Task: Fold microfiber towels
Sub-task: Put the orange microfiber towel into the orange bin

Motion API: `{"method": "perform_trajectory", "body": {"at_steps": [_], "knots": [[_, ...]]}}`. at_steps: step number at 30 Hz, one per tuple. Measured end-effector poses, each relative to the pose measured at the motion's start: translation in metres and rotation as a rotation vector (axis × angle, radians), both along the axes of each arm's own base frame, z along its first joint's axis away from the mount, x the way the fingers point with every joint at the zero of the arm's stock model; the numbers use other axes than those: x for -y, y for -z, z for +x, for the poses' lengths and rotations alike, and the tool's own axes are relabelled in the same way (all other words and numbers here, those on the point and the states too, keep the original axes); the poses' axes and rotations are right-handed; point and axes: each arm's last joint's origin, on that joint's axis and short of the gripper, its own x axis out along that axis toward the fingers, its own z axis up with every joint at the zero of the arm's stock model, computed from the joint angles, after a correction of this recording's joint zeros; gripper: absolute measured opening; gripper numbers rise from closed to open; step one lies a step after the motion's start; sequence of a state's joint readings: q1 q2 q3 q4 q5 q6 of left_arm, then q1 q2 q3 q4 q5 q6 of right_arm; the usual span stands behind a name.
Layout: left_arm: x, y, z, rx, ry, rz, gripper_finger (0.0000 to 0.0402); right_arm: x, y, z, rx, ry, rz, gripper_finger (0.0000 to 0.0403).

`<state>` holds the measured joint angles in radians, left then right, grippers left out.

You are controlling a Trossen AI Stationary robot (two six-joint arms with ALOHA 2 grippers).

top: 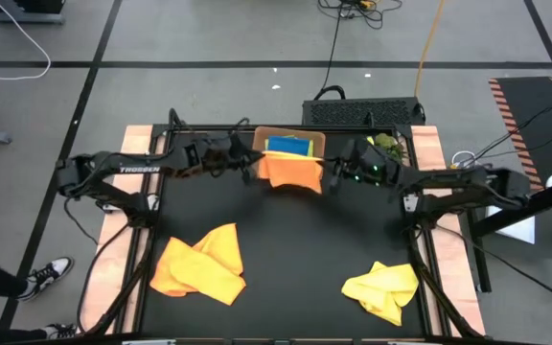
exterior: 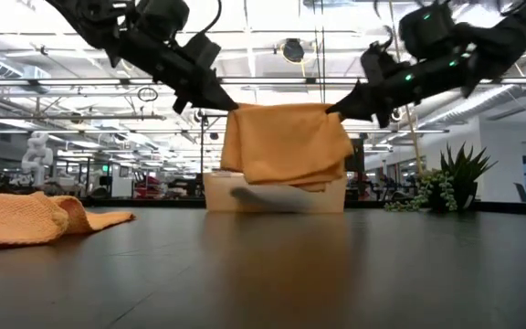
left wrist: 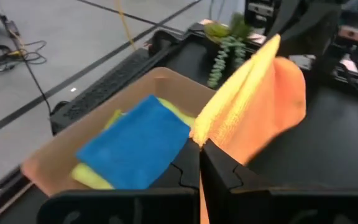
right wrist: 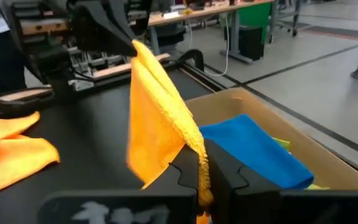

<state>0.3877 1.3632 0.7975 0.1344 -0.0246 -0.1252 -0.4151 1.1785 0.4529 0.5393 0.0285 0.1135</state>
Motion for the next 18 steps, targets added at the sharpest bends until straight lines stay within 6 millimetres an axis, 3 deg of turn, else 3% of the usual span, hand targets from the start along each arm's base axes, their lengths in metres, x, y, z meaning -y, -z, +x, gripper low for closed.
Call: {"method": "perform_trajectory", "body": {"at_steps": [4, 11, 18], "knots": [[-0.027, 0.013, -0.002, -0.011, -0.04, -0.017, 0.0, 0.024, 0.008, 0.011, -0.067, 0.032, 0.007, 0.0], [-0.068, 0.062, 0.002, -0.051, -0.114, -0.107, 0.0, 0.057, 0.029, 0.032, -0.206, 0.081, 0.0, 0.0], [-0.088, 0.068, 0.002, 0.036, -0.157, -0.079, 0.0001, 0.075, 0.039, 0.031, -0.27, 0.159, -0.036, 0.0]]}}
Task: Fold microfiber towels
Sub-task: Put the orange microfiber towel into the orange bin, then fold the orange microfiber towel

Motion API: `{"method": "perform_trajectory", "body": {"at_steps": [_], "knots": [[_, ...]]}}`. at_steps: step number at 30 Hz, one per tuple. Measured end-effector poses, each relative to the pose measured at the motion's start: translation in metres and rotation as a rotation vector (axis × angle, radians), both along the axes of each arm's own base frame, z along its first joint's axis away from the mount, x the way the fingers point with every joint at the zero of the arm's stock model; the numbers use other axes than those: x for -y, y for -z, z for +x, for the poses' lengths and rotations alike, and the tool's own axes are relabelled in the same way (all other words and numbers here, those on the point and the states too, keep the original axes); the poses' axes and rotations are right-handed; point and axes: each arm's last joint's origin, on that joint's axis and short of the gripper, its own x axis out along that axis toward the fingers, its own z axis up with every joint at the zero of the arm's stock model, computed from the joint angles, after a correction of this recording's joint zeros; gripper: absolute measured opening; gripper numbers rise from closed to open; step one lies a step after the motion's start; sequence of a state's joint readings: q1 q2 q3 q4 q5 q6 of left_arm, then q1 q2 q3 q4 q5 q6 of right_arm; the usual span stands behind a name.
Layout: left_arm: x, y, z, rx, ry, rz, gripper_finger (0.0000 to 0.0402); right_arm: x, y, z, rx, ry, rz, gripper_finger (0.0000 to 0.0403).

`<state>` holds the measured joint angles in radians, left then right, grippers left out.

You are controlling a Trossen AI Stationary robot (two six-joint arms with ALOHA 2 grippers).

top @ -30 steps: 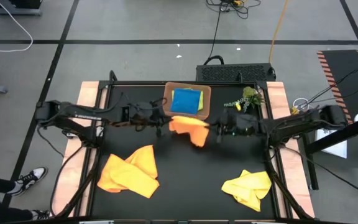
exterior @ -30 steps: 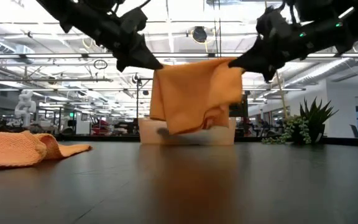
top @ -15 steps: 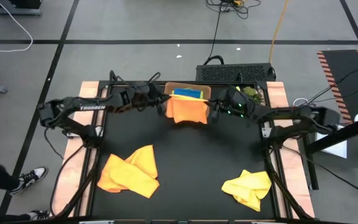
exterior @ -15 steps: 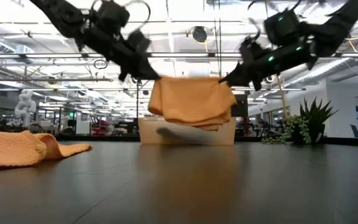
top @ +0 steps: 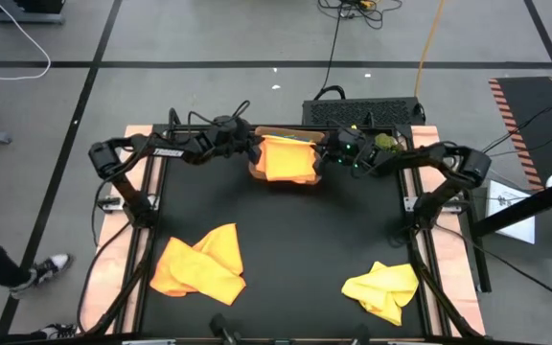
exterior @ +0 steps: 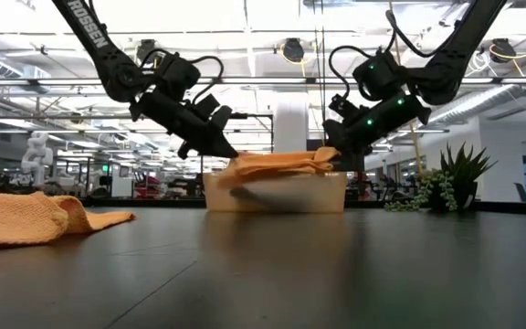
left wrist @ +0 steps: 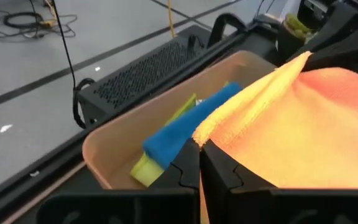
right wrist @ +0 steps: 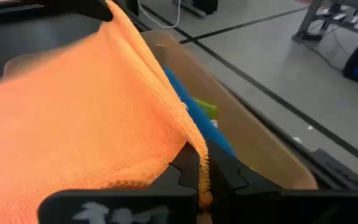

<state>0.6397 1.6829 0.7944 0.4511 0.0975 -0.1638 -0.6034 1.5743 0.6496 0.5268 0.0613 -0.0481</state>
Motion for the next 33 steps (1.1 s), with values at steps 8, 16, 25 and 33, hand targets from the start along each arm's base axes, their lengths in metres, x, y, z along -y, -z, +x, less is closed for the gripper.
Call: {"method": "perform_trajectory", "body": {"at_steps": [8, 16, 25, 33], "knots": [[-0.003, 0.002, -0.004, -0.031, -0.018, 0.023, 0.004, 0.004, 0.005, -0.006, -0.07, 0.038, -0.024, 0.0018], [-0.001, -0.002, -0.003, -0.001, 0.003, 0.002, 0.0133, 0.002, 0.003, -0.004, -0.051, -0.008, -0.013, 0.0104], [0.027, -0.065, -0.012, 0.153, 0.105, 0.093, 0.0173, -0.008, -0.041, -0.017, 0.039, -0.016, -0.078, 0.0208], [0.079, -0.129, -0.04, 0.228, 0.19, 0.254, 0.0139, -0.038, -0.09, -0.041, 0.133, -0.058, -0.13, 0.0215]]}}
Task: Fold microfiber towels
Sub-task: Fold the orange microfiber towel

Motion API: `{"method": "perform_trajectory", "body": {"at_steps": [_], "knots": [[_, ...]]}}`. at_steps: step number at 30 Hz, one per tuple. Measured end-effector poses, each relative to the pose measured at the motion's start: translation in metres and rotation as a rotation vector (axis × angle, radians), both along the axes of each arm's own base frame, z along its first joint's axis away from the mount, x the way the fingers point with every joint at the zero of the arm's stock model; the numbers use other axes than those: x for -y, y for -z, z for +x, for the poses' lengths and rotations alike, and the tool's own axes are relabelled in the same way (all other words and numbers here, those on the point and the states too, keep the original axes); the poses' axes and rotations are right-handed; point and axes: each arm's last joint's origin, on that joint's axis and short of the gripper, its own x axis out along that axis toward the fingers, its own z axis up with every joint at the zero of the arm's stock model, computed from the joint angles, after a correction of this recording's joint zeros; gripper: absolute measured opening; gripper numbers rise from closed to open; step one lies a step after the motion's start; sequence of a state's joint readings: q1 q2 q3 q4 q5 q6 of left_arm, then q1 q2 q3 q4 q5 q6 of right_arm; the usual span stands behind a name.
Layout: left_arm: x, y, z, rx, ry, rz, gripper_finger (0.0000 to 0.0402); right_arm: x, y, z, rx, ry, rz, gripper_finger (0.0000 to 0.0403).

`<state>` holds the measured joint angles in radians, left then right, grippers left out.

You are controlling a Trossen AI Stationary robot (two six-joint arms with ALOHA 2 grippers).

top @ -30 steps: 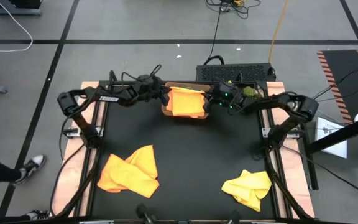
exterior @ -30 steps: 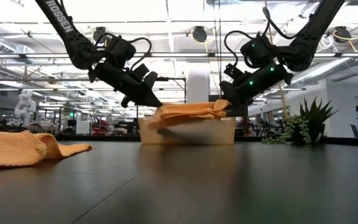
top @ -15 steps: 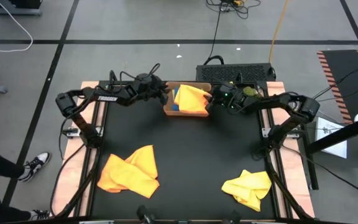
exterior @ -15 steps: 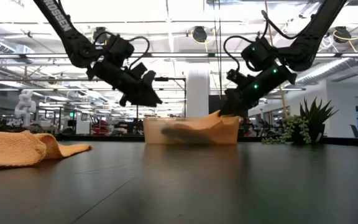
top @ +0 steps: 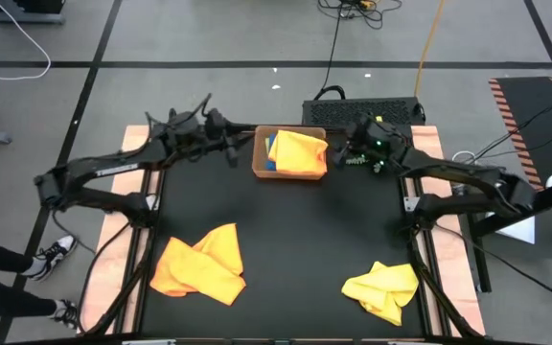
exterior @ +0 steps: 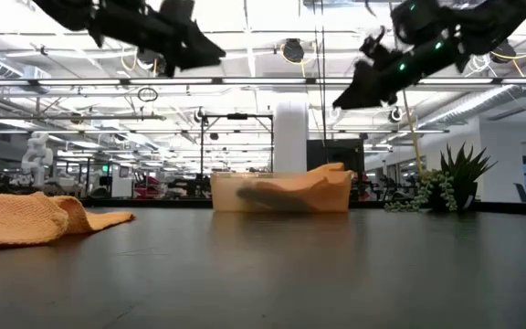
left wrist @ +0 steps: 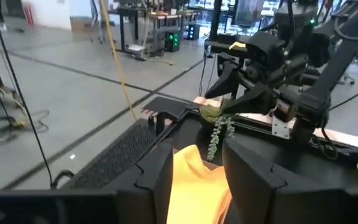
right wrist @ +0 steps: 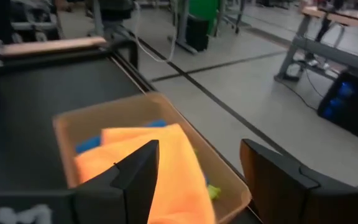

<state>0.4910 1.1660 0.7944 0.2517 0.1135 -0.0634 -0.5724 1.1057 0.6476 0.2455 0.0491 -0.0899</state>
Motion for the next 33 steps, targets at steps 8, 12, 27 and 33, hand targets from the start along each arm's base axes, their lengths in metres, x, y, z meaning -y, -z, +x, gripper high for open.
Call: {"method": "perform_trajectory", "body": {"at_steps": [8, 12, 27, 33], "knots": [[0.032, -0.043, -0.035, 0.161, 0.037, 0.085, 0.0118, -0.03, -0.015, -0.006, 0.026, -0.095, 0.014, 0.0213], [0.042, -0.058, -0.053, 0.246, 0.048, 0.086, 0.0118, -0.039, -0.018, -0.006, 0.04, -0.132, 0.02, 0.0212], [0.052, -0.074, -0.073, 0.378, 0.06, 0.017, 0.0117, -0.054, -0.022, 0.0, 0.096, -0.189, 0.063, 0.0212], [0.052, -0.073, -0.073, 0.372, 0.06, 0.014, 0.0117, -0.057, -0.022, 0.001, 0.096, -0.203, 0.065, 0.0212]]}}
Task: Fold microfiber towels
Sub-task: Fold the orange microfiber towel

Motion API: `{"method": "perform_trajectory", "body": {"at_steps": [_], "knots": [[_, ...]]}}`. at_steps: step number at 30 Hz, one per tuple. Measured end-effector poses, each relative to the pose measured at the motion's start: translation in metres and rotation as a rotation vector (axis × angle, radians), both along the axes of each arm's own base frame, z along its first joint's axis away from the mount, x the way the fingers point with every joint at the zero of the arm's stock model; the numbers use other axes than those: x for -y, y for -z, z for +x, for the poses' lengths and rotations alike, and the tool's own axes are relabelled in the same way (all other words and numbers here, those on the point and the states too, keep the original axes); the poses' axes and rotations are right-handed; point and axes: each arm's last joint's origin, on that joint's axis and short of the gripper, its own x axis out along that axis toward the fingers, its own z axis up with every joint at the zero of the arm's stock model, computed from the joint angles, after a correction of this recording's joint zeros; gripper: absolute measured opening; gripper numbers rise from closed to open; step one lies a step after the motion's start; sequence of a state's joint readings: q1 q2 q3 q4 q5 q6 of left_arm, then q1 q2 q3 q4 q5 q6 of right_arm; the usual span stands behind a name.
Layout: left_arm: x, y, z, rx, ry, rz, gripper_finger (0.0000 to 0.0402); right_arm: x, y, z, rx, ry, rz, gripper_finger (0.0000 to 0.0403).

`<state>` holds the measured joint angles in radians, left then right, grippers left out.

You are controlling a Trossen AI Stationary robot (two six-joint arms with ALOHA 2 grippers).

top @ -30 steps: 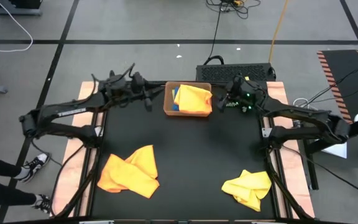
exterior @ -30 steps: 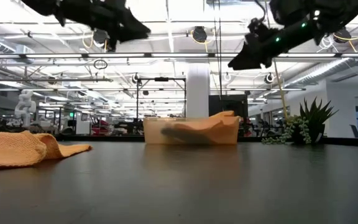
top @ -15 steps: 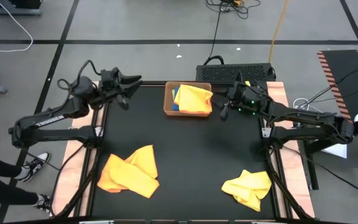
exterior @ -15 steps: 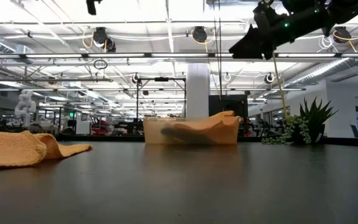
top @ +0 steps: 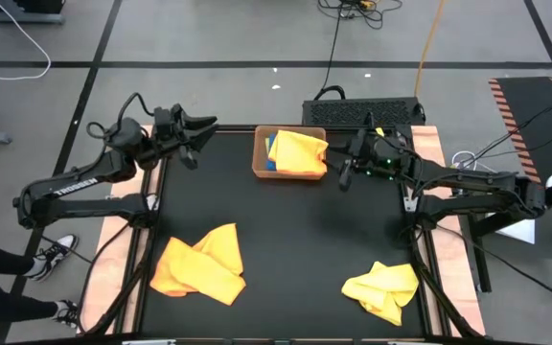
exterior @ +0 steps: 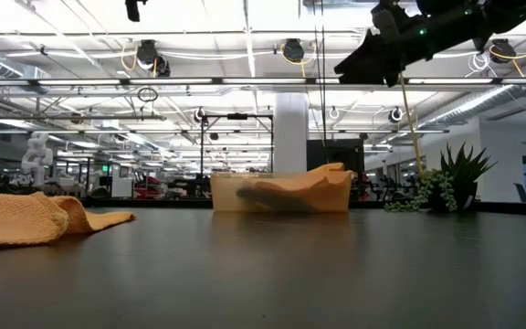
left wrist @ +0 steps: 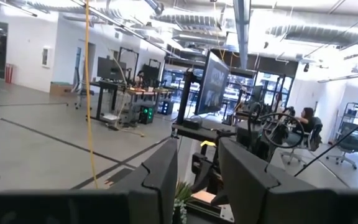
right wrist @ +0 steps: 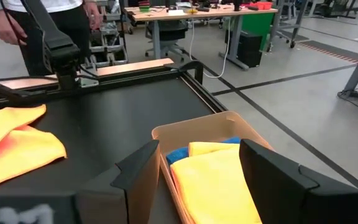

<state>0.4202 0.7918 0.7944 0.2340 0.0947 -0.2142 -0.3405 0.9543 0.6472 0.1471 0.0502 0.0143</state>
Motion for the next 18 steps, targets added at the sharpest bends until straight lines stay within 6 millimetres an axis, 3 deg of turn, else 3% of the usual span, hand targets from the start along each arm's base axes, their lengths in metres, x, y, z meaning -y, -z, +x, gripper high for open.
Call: {"method": "perform_trajectory", "body": {"at_steps": [18], "knots": [[0.0, 0.0, 0.0, 0.004, 0.0, 0.0, 0.0118, -0.019, 0.0, 0.006, 0.011, -0.087, 0.023, 0.0212]]}}
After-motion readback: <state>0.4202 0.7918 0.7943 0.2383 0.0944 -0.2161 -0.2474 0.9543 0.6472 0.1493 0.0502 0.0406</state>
